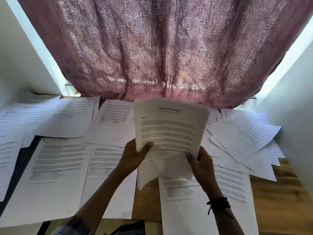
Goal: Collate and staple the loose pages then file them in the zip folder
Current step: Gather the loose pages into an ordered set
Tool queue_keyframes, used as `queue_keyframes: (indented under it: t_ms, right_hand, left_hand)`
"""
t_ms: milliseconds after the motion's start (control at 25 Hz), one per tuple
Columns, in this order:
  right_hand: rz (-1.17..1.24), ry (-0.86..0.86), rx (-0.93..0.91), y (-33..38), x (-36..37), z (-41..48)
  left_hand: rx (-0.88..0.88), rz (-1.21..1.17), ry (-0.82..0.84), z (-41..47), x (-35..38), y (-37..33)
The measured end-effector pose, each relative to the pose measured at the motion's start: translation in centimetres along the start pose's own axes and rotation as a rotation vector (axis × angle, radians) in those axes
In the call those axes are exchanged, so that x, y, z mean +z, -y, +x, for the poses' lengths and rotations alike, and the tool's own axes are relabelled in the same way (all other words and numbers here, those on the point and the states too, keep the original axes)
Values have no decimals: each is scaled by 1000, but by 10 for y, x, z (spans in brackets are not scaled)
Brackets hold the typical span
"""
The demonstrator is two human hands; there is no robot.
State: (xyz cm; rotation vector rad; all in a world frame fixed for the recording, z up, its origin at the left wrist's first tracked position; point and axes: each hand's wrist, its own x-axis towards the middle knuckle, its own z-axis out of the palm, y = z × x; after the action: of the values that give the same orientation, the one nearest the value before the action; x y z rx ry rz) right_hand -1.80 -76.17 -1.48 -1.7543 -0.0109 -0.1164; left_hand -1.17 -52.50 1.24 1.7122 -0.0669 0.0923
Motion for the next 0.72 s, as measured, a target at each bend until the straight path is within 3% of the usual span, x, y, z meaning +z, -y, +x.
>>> queue_keyframes:
  t_ms: [80, 160, 280, 480, 600, 720]
  right_hand:
    - [24, -73, 42, -2, -17, 11]
    - [-74, -321, 126, -16, -49, 30]
    - [-310, -653, 412, -47, -108, 54]
    - [-498, -576, 710, -60, -151, 75]
    - [-618, -515, 760, -70, -155, 80]
    - [-555, -528, 768, -72, -160, 79]
  left_hand:
    - [7, 45, -14, 5, 1, -4]
    - [-10, 14, -71, 6, 3, -6]
    - [-87, -120, -153, 0, 2, 2]
    - [-147, -164, -194, -13, 5, 15]
    - [-159, -121, -205, -17, 11, 15]
    - [-167, -101, -206, -21, 10, 17]
